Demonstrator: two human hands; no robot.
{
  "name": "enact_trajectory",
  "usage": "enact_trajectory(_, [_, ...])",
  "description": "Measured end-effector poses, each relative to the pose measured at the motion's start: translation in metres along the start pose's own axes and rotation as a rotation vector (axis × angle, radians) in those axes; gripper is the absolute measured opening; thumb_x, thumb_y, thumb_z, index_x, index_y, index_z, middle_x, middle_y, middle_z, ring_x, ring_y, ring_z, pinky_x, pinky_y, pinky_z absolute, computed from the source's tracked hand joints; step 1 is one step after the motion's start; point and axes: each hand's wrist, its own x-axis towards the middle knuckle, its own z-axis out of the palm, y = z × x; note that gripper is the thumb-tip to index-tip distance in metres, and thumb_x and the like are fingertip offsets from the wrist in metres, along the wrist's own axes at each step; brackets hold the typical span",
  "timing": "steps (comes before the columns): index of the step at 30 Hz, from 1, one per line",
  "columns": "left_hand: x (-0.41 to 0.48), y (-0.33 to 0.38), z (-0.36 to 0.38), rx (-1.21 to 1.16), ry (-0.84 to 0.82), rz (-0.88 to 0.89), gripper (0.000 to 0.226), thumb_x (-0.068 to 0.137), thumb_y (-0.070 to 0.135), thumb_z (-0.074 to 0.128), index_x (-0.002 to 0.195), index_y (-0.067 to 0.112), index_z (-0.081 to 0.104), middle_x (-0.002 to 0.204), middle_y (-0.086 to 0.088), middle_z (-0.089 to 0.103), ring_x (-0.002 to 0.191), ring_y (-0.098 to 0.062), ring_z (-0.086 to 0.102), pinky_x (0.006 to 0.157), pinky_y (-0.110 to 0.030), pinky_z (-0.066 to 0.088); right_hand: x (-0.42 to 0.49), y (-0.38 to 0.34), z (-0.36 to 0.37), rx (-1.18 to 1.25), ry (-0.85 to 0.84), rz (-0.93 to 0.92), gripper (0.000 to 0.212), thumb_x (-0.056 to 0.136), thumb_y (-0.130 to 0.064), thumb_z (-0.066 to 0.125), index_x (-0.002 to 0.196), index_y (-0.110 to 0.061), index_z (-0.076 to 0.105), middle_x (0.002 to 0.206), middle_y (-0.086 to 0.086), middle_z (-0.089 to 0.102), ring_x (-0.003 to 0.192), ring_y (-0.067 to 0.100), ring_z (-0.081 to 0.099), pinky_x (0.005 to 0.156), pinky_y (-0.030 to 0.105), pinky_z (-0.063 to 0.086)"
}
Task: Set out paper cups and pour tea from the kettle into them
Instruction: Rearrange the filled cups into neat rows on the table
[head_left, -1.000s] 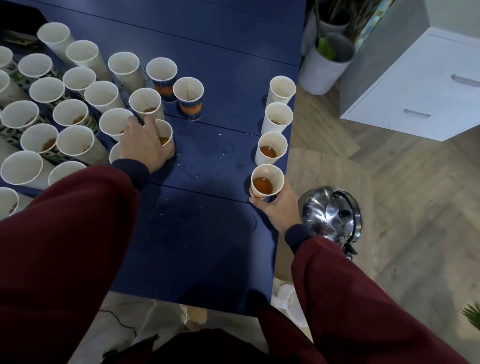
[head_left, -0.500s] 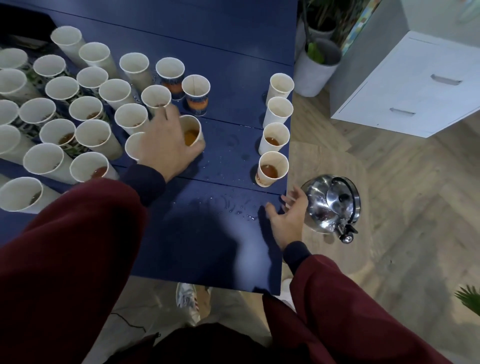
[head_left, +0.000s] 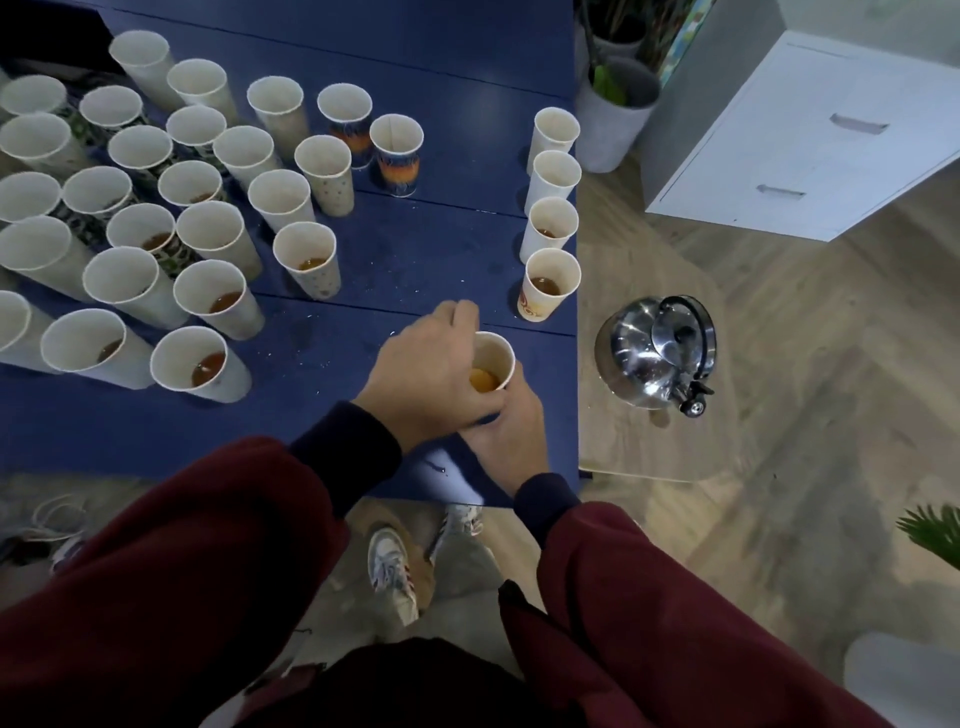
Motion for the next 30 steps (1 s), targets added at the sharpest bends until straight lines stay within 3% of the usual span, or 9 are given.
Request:
enact_trajectory(2, [-0.005,0.003,-0.001,-0.042,0.011,-0.006,0.071,0.072,0.07,0.069,0.113,0.016,0.047,0.113,0.0,0.055,0.094,-0.023,0.056,0.071,-0.035,0.04,-0.002,0.006,-0.005,-0.015,0.006,0.004,0.041,0.075,-0.028,0.085,0.109,-0.02,0.062,0.102,-0.005,0.069,0.092,0.012,0.065,0.073,0.028,0.051])
enact_trajectory(5, [0.004,-0.009,-0.005,-0.072,0.091,-0.061,0.084,0.076,0.074,0.062,0.132,0.014,0.046,0.13,-0.006,0.051,0.116,-0.026,0.052,0.091,-0.045,0.047,0.005,0.014,-0.018,-0.019,0.04,0.091,0.05,0.073,-0.031,0.088,0.112,-0.02,0.059,0.103,-0.008,0.068,0.092,0.012,0.065,0.074,0.026,0.051])
enact_trajectory(8, [0.031,-0.051,-0.013,0.032,0.24,-0.241,0.078,0.084,0.061,0.063,0.132,0.002,0.044,0.131,-0.023,0.048,0.119,-0.04,0.048,0.097,-0.049,0.042,0.022,0.032,-0.034,-0.023,0.086,0.174,0.06,0.072,-0.03,0.089,0.121,-0.019,0.056,0.108,-0.006,0.069,0.098,0.015,0.065,0.083,0.03,0.052])
enact_trajectory(12, [0.059,-0.099,-0.024,0.237,0.257,-0.499,0.081,0.086,0.049,0.069,0.13,-0.014,0.04,0.127,-0.039,0.046,0.118,-0.05,0.045,0.098,-0.055,0.037,0.042,0.06,-0.047,-0.064,0.065,0.17,0.053,0.069,-0.033,0.085,0.111,-0.019,0.059,0.106,0.001,0.066,0.098,0.017,0.064,0.086,0.044,0.054])
enact_trajectory(17, [0.066,-0.119,-0.018,0.176,0.146,-0.598,0.084,0.086,0.045,0.071,0.139,-0.009,0.033,0.134,-0.04,0.039,0.123,-0.052,0.042,0.101,-0.053,0.035,0.055,0.083,-0.055,-0.116,0.019,0.153,0.057,0.067,-0.021,0.092,0.113,-0.011,0.061,0.108,0.005,0.068,0.1,0.022,0.064,0.085,0.035,0.052])
enact_trajectory(24, [0.072,-0.128,-0.008,0.202,0.143,-0.584,0.056,0.091,0.034,0.065,0.13,0.001,0.044,0.127,-0.034,0.042,0.113,-0.052,0.049,0.092,-0.057,0.042,0.066,0.087,-0.056,-0.117,0.016,0.127,0.055,0.068,-0.021,0.092,0.111,-0.011,0.06,0.102,0.003,0.067,0.092,0.021,0.063,0.078,0.033,0.05])
enact_trajectory(30, [0.074,-0.13,-0.001,0.266,0.158,-0.602,0.036,0.096,0.021,0.059,0.125,0.002,0.055,0.126,-0.032,0.044,0.108,-0.054,0.052,0.091,-0.057,0.046,0.065,0.083,-0.062,-0.09,-0.02,0.105,0.058,0.067,-0.013,0.092,0.113,-0.014,0.057,0.108,-0.001,0.063,0.092,0.008,0.056,0.076,0.003,0.038])
